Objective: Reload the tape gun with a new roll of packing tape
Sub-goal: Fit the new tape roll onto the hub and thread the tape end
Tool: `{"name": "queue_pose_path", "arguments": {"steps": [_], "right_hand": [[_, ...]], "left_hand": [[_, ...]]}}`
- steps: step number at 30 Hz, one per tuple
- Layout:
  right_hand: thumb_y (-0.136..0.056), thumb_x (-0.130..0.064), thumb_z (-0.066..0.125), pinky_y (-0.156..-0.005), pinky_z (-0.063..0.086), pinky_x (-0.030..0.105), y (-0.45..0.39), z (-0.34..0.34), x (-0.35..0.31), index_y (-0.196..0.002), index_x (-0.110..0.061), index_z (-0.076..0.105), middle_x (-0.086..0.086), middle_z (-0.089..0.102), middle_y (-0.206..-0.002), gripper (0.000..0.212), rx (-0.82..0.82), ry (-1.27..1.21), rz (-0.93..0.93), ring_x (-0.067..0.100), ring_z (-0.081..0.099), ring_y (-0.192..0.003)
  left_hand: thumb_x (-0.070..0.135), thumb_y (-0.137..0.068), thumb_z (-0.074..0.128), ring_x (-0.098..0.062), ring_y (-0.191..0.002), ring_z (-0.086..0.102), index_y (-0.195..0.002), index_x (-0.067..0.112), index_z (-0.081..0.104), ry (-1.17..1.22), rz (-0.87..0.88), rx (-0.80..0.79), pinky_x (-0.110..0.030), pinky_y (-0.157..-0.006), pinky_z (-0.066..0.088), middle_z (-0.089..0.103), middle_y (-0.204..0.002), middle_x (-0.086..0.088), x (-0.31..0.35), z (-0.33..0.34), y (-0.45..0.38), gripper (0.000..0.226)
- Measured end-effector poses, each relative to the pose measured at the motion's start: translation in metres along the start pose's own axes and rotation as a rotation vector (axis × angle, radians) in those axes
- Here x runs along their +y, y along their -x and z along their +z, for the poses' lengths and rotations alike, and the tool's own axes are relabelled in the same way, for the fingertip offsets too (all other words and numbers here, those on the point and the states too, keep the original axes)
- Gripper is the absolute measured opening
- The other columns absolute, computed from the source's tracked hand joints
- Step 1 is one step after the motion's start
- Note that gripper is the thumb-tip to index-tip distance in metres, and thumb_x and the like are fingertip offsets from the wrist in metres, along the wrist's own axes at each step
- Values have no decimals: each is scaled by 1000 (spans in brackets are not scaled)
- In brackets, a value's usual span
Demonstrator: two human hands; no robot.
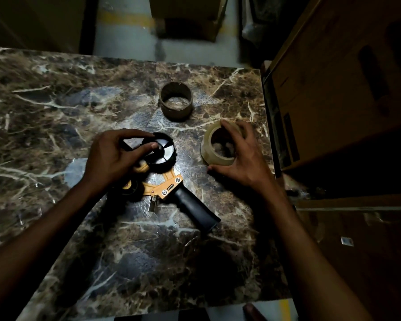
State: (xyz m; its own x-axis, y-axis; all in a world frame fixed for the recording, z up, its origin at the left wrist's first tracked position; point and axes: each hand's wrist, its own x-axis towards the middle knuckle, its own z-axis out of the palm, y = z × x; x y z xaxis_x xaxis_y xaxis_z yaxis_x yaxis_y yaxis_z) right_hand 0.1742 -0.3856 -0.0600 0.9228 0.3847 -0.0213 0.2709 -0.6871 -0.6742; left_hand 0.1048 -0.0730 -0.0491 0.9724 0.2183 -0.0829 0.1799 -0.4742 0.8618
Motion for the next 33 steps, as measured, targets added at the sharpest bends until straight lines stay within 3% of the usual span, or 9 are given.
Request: {"name": "queue_pose_path", "arguments": {"steps": [3, 7, 10, 14, 18, 21, 24, 29, 33], "right_hand": [[-63, -55, 91, -117, 44, 54, -7, -3, -6, -159, -34, 37, 6, 25, -161, 112, -8, 19, -27, 32, 40, -147], [-63, -51, 93, -120, 43, 48, -14, -7, -28, -158, -26, 41, 15, 29, -160, 112, 6, 20, -88, 33, 39, -146], [-61, -50, 94, -119, 43, 45, -21, -5, -47, -159, -25, 41, 15, 32, -157, 114, 25, 12, -136, 30, 39, -146], [-60, -50, 94, -115, 47, 45, -27, 5, -67, -158, -24, 42, 14, 35, -152, 114, 27, -16, -178, 29, 42, -142], [-60, -49, 95, -113, 50, 37, -29, 19, -83, -157, -23, 42, 12, 36, -152, 113, -23, -51, -222, 22, 47, -138], [-59, -50, 95, -113, 51, 31, -30, 29, -90, -158, -22, 42, 9, 35, -153, 116, -65, -100, -239, 15, 51, -135], [-60, -49, 96, -110, 48, 18, -31, 36, -94, -158, -22, 42, 7, 34, -153, 115, -95, -136, -242, 2, 50, -130], [-59, -56, 93, -115, 50, 40, -32, 46, -103, -159, -22, 40, 4, 31, -154, 118, -146, -134, -245, 17, 49, -139], [-56, -59, 93, -116, 49, 45, -32, 54, -104, -160, -29, 38, 2, 29, -158, 122, -158, -127, -216, 22, 45, -144]], "left_hand": [[37, -86, 89, 3, -70, 70, -93, 51, 77, -26, 48, 12, -11, -64, 49, 75, -79, 35, 5, 1, 0, 20], [27, -88, 88, 0, -96, 70, -103, 40, 79, 19, 97, 26, -1, -70, 42, 79, -106, 19, 13, -1, 1, 21], [33, -86, 89, 14, -107, 68, -106, 47, 77, 46, 143, -4, -4, -84, 44, 78, -106, 28, 20, -5, 5, 27], [36, -80, 92, 15, -110, 69, -107, 47, 77, 85, 193, -12, -4, -92, 43, 74, -101, 43, 26, -9, 12, 33], [33, -77, 94, 7, -109, 73, -114, 36, 80, 80, 162, -18, -11, -93, 48, 78, -109, 25, 21, -16, 13, 39], [26, -78, 94, 1, -101, 78, -110, 25, 84, 111, 145, -22, -21, -90, 59, 82, -105, 13, 15, -24, 17, 34], [24, -81, 94, -2, -100, 79, -112, 26, 84, 36, 150, 6, -30, -83, 63, 83, -103, 11, 7, -31, 24, 32], [16, -88, 89, 3, -94, 78, -109, 33, 82, 37, 124, 52, -27, -72, 64, 82, -89, 16, -4, -35, 34, 28], [19, -88, 89, 0, -94, 78, -108, 38, 81, 116, 85, 35, -25, -72, 64, 83, -93, 14, -6, -37, 42, 29]]}}
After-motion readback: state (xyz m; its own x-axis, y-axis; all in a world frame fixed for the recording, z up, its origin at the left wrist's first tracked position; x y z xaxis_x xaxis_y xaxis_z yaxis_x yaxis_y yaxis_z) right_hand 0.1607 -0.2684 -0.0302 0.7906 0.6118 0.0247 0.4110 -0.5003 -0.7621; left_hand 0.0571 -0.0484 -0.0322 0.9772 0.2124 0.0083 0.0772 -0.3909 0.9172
